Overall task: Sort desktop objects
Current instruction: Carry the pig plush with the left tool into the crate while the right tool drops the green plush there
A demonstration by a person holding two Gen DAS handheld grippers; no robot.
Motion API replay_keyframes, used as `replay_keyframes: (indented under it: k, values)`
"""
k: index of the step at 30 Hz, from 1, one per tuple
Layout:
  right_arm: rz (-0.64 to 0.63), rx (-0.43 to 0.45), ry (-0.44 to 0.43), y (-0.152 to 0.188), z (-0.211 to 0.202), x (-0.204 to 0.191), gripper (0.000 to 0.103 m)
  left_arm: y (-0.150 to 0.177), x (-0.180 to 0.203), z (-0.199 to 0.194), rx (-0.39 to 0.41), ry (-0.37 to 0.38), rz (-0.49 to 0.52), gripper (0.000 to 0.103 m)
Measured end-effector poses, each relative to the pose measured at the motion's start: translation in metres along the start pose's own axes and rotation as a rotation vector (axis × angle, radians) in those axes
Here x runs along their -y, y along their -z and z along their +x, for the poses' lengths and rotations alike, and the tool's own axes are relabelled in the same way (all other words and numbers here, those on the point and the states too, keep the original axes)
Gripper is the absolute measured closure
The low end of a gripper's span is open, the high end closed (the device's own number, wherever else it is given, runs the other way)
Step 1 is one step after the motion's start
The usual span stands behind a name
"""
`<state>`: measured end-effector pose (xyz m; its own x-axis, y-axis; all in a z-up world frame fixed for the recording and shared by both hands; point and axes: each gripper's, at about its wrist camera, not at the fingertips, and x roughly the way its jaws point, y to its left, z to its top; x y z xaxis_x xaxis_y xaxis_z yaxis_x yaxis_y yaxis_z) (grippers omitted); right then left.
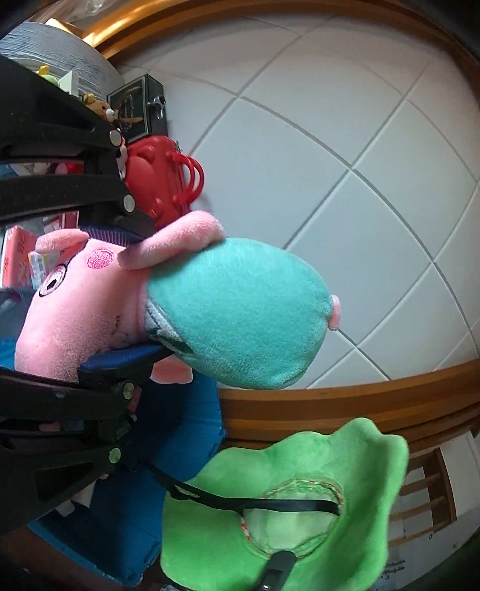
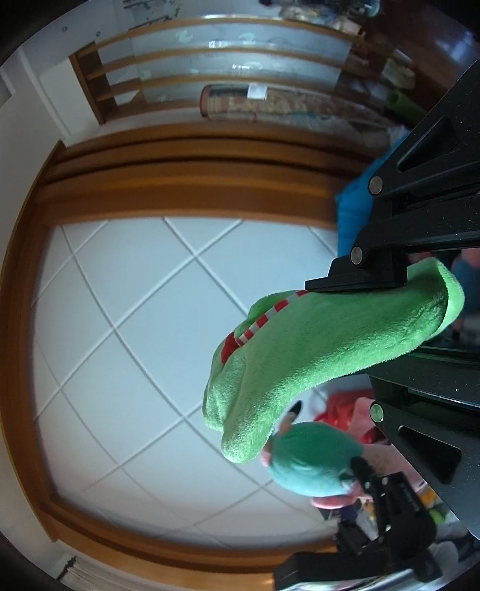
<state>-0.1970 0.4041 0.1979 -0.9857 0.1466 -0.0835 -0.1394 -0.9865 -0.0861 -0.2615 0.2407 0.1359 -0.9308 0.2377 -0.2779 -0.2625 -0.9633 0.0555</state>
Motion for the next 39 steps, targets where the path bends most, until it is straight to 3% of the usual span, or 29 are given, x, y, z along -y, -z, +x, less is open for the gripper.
replay_keyframes:
  k: [7, 15, 21, 23, 28, 31, 32, 33, 34, 39]
  values:
    - [0.043, -0.086, 0.022, 0.028, 0.029, 0.074, 0.096, -0.026, 0.089, 0.037, -0.042, 0.073, 0.014, 0.056]
    - [0.073, -0.169, -0.003, 0.051, 0.077, 0.115, 0.096, -0.007, 0.145, 0.098, -0.187, 0.043, 0.040, 0.050]
    - [0.058, -0.247, -0.001, 0.062, 0.119, 0.118, 0.095, -0.006, 0.151, 0.112, -0.220, -0.008, 0.068, 0.047]
    - [0.060, -0.311, 0.015, 0.070, 0.138, 0.119, 0.095, -0.005, 0.150, 0.116, -0.237, -0.002, 0.064, 0.040]
    - [0.065, -0.414, 0.047, 0.086, 0.160, 0.122, 0.093, 0.002, 0.148, 0.125, -0.282, -0.006, 0.060, 0.039]
    - [0.057, -0.433, 0.058, 0.091, 0.164, 0.125, 0.075, 0.006, 0.148, 0.130, -0.301, -0.011, 0.059, 0.039]
    - [0.052, -0.433, 0.068, 0.092, 0.164, 0.127, 0.049, 0.007, 0.148, 0.129, -0.304, -0.008, 0.058, 0.039]
    - [0.047, -0.429, 0.076, 0.092, 0.164, 0.128, 0.013, 0.007, 0.149, 0.128, -0.307, -0.004, 0.057, 0.039]
    - [0.040, -0.420, 0.078, 0.093, 0.162, 0.129, 0.001, 0.008, 0.149, 0.127, -0.310, -0.003, 0.058, 0.039]
    - [-0.001, -0.386, 0.097, 0.089, 0.144, 0.128, 0.000, 0.010, 0.150, 0.120, -0.313, 0.006, 0.057, 0.039]
